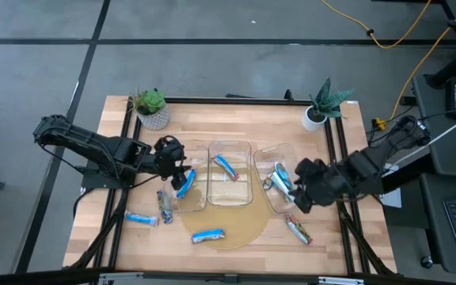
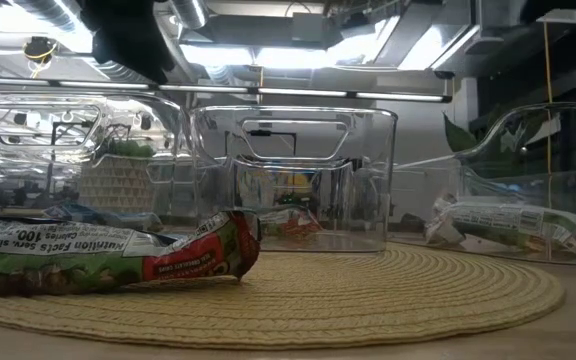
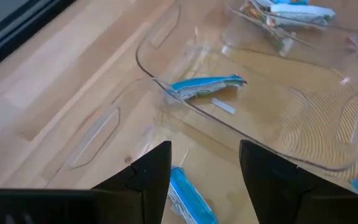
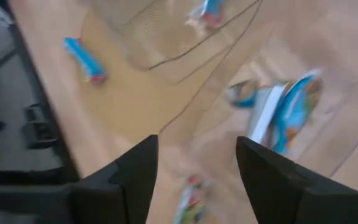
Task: Pick and place Granola Bars by type
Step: Put the red granola bar into the middle transparent bin
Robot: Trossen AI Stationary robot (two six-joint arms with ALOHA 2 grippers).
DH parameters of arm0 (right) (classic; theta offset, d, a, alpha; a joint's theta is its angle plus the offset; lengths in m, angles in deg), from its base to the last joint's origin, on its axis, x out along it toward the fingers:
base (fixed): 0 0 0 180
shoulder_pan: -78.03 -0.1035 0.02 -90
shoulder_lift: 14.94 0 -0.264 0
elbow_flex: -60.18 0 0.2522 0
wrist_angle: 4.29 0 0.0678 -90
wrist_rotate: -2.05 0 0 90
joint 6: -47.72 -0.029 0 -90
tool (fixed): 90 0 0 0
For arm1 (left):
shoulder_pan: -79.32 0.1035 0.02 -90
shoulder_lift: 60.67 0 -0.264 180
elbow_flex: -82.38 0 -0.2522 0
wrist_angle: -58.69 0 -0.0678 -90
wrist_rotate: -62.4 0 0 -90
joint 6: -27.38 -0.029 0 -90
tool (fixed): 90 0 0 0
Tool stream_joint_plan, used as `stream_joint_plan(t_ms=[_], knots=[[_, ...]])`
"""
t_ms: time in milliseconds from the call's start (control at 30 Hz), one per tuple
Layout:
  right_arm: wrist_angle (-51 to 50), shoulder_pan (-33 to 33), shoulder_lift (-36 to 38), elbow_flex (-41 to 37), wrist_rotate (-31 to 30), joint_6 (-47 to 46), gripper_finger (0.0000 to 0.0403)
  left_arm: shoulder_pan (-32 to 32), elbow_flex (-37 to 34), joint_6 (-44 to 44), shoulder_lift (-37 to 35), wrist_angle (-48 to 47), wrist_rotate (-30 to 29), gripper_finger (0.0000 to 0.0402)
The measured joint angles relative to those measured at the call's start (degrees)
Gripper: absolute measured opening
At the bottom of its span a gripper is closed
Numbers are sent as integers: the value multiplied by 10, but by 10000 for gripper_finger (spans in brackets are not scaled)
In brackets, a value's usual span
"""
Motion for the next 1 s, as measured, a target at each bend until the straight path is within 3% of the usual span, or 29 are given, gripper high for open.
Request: stream_joint_plan(t_ms=[300,467,667,833,1000], knots=[[0,-127,-64,1,25,-215,178,0,0,-46,0,0,37,180],[2,-154,-144,1,83,-318,169,0,0,-75,0,0,50,180],[47,-169,-220,0,151,-379,168,0,0,-102,0,0,76,180],[70,-172,-254,0,166,-396,190,0,0,-110,0,0,84,180],[64,-171,-276,0,166,-396,250,0,0,-111,0,0,84,180]])
